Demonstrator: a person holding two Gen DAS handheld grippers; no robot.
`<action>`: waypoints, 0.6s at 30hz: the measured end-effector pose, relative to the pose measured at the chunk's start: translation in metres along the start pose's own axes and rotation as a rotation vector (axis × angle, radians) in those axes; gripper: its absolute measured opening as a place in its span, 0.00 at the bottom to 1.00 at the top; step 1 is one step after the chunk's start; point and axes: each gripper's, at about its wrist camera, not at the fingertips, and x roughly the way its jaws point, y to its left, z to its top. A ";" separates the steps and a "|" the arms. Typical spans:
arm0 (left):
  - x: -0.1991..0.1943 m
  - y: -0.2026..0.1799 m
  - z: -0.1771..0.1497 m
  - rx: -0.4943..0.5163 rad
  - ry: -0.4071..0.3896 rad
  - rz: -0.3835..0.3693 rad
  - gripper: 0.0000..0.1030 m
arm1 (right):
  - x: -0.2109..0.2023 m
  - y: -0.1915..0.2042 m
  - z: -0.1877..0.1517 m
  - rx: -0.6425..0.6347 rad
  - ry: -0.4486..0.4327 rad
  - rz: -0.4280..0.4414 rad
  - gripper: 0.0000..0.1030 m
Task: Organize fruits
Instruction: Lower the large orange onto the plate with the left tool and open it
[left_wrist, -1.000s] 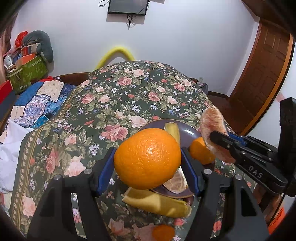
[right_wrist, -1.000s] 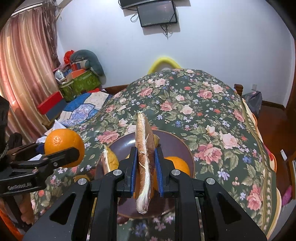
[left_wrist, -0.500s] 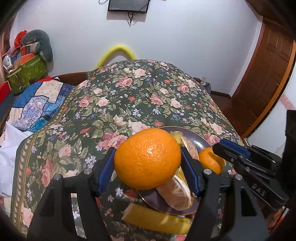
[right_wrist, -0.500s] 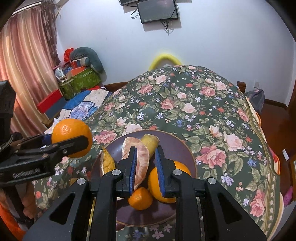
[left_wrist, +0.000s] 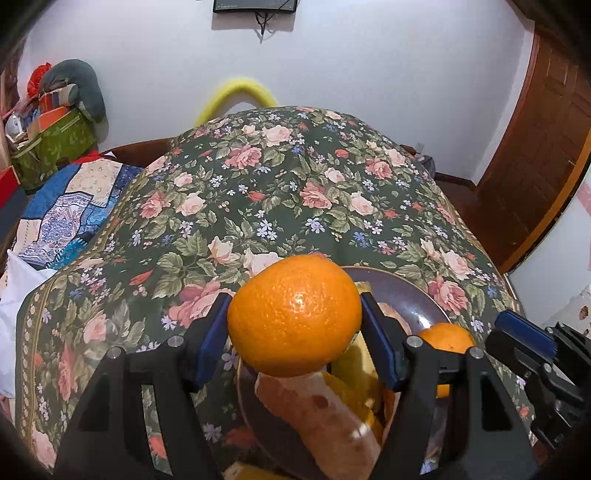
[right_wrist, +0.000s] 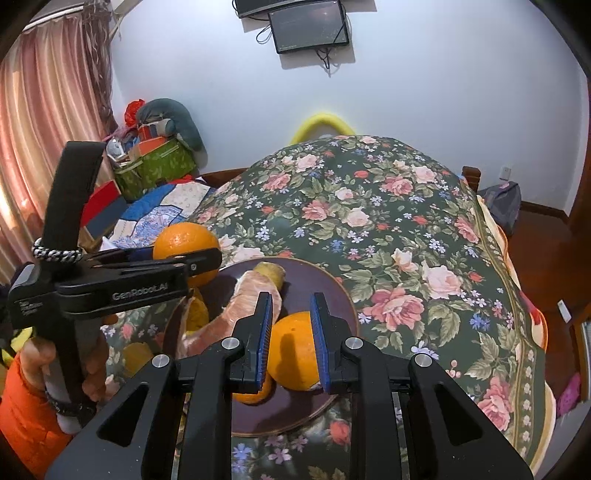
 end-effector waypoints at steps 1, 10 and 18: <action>0.004 -0.001 0.000 0.003 0.007 -0.003 0.66 | 0.000 -0.001 0.000 0.001 0.000 0.002 0.19; 0.022 -0.010 -0.007 0.033 0.048 0.004 0.66 | 0.005 -0.006 -0.003 0.006 0.001 0.001 0.21; 0.031 0.007 -0.013 -0.025 0.115 -0.034 0.66 | 0.005 -0.007 -0.005 0.014 0.002 0.008 0.22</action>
